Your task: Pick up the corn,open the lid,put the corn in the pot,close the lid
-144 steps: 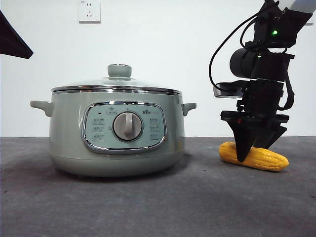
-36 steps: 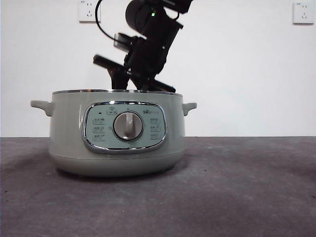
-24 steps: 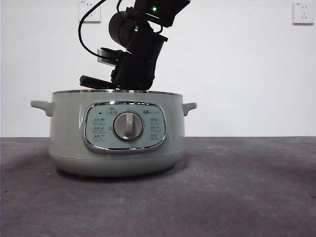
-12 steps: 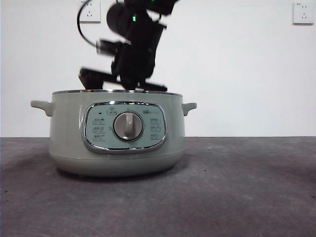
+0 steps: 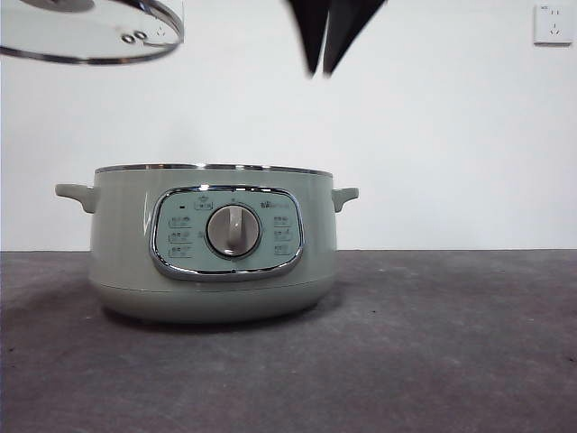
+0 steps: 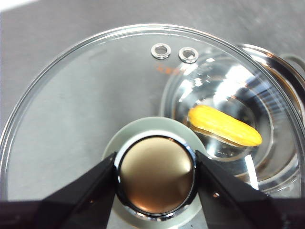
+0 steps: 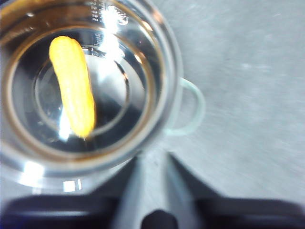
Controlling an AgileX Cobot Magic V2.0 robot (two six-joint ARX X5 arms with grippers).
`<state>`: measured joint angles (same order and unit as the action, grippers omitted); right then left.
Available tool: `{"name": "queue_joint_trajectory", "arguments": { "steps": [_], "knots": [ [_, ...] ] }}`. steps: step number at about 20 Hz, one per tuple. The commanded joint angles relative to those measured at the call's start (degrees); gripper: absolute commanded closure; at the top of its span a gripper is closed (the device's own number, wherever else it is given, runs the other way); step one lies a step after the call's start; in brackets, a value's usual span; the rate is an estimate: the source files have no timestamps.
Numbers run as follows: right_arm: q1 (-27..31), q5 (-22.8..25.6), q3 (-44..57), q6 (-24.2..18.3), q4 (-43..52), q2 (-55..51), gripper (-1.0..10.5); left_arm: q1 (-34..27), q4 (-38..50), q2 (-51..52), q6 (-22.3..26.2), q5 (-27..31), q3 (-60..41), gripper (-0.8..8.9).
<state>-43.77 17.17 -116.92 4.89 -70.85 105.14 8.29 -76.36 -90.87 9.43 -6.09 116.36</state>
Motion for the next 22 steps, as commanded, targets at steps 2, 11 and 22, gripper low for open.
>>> {"name": "queue_joint_trajectory", "arguments": {
  "steps": [2, 11, 22],
  "knots": [
    [-0.1, 1.9, 0.1, -2.1, -5.0, -6.2, 9.6, 2.2, 0.9, -2.4, 1.2, -0.4, 0.6, 8.23],
    [-0.1, 1.6, 9.3, -1.8, -8.1, -28.3, 9.5, 10.5, 2.6, -10.0, 1.4, -0.5, 0.6, 8.23],
    [-0.1, 1.0, 34.9, 2.8, -4.3, -48.2, 9.5, 16.3, 5.7, -16.1, -0.1, -0.5, 0.6, 8.23]
  ]
}}
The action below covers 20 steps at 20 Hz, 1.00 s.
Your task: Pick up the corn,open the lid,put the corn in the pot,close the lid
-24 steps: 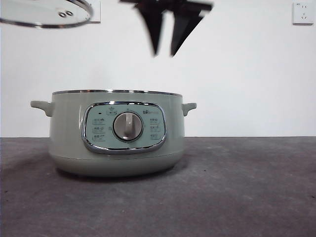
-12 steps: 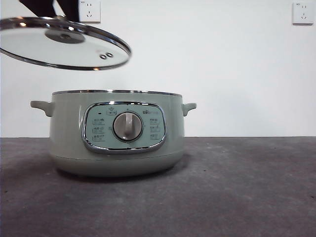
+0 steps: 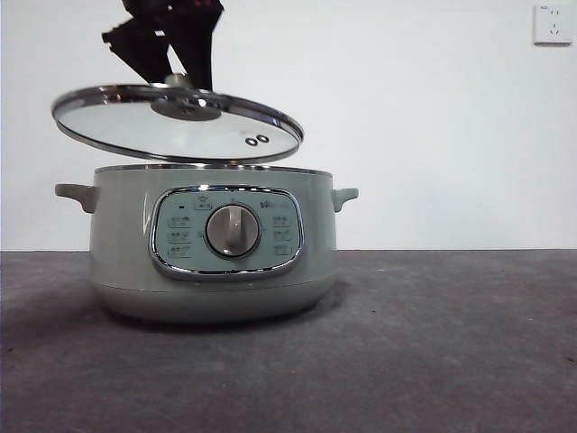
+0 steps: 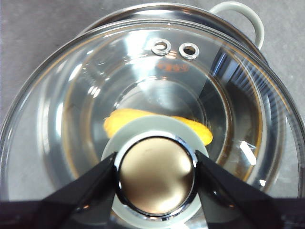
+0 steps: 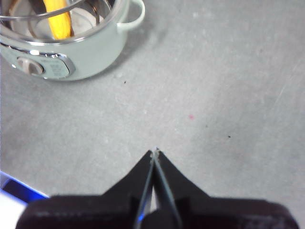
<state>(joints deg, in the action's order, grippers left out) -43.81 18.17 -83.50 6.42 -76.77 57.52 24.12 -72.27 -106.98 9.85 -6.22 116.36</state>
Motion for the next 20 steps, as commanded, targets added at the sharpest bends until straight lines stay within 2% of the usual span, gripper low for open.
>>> {"name": "queue_joint_trajectory", "arguments": {
  "steps": [1, 9, 20],
  "knots": [
    [-0.1, 0.0, 2.3, 1.2, 2.4, -0.8, 9.5, 0.6, 1.7, -0.5, -0.7, -0.4, 0.6, 8.23],
    [-0.1, -0.9, 5.7, 1.0, 6.1, -0.8, 9.5, 1.5, 1.7, -5.5, -1.3, -0.2, 0.6, 8.23],
    [-0.1, -0.8, 5.7, 0.9, 6.5, -0.8, 9.5, 2.0, 4.5, -7.5, -1.0, 0.3, 0.4, 8.23]
  ]
}}
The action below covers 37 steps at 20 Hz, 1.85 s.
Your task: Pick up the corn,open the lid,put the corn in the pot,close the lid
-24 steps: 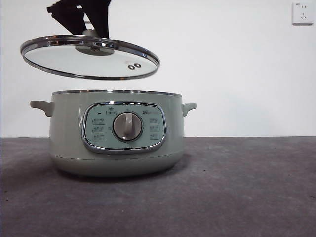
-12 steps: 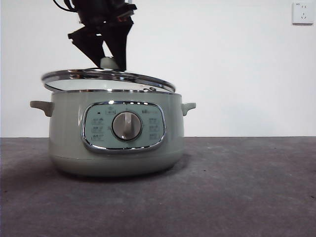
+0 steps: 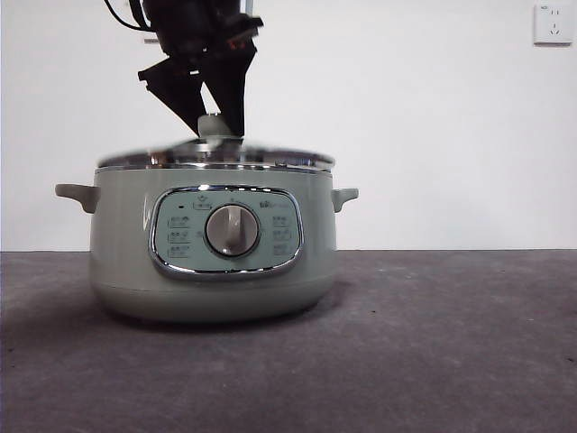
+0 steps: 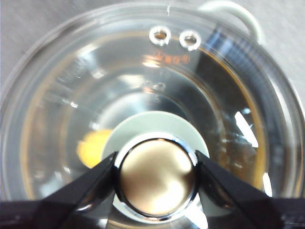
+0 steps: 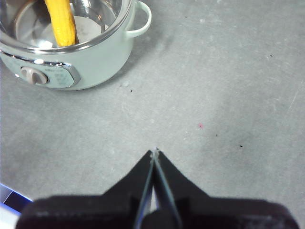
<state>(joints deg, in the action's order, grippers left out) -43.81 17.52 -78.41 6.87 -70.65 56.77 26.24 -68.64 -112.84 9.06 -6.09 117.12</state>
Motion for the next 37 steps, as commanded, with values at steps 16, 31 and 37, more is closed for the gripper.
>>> {"name": "queue_joint_trajectory", "arguments": {
  "steps": [16, 31, 37],
  "knots": [
    [-0.1, -0.2, 0.6, 0.4, 0.4, 0.0, 9.5, 0.6, -3.0, -1.6, 4.3, 6.1, -0.4, 8.23],
    [-0.1, -0.2, 0.6, -0.3, 0.2, 0.0, 9.5, 1.2, -0.4, 0.2, 1.9, 2.6, -0.3, 1.79],
    [-0.1, -0.1, 0.6, -0.5, 0.2, 0.0, 9.5, 1.2, -3.7, 9.4, 0.1, 2.7, -0.3, 1.92]
  ]
}}
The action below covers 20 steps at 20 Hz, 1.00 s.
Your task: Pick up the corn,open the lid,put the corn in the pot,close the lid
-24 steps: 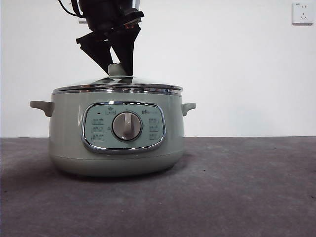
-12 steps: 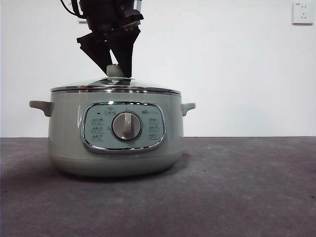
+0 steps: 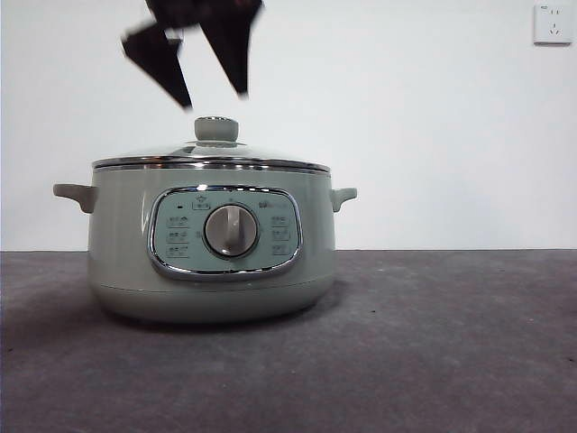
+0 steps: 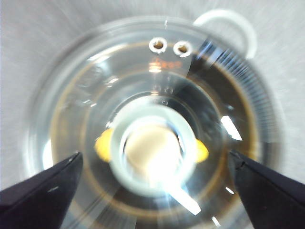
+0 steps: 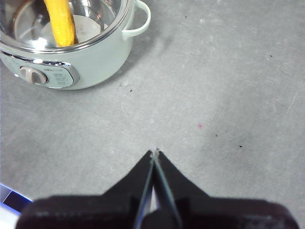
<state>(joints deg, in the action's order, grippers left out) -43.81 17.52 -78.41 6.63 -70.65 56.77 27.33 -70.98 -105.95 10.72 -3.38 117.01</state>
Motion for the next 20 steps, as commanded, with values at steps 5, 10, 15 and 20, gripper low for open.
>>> {"name": "queue_joint_trajectory", "arguments": {
  "steps": [5, 10, 15, 20],
  "knots": [
    [-0.1, -0.1, 0.6, -0.2, 0.2, 0.0, 9.5, 0.2, -4.6, 14.2, -5.5, -3.4, -0.2, 8.15],
    [-0.1, 0.1, 0.6, -0.2, 0.3, 0.1, 9.5, 1.1, -4.6, 24.6, -6.7, -7.5, -0.2, 8.17],
    [-0.1, 0.1, 0.6, -0.2, 0.3, 0.1, 9.5, 1.1, -4.6, 28.9, -6.6, -7.5, -0.2, 8.17],
    [-0.1, 0.1, 0.6, -0.2, 0.3, 0.1, 9.5, 0.9, -4.7, 29.1, -2.6, -5.4, -0.5, 8.17]
  ]
}}
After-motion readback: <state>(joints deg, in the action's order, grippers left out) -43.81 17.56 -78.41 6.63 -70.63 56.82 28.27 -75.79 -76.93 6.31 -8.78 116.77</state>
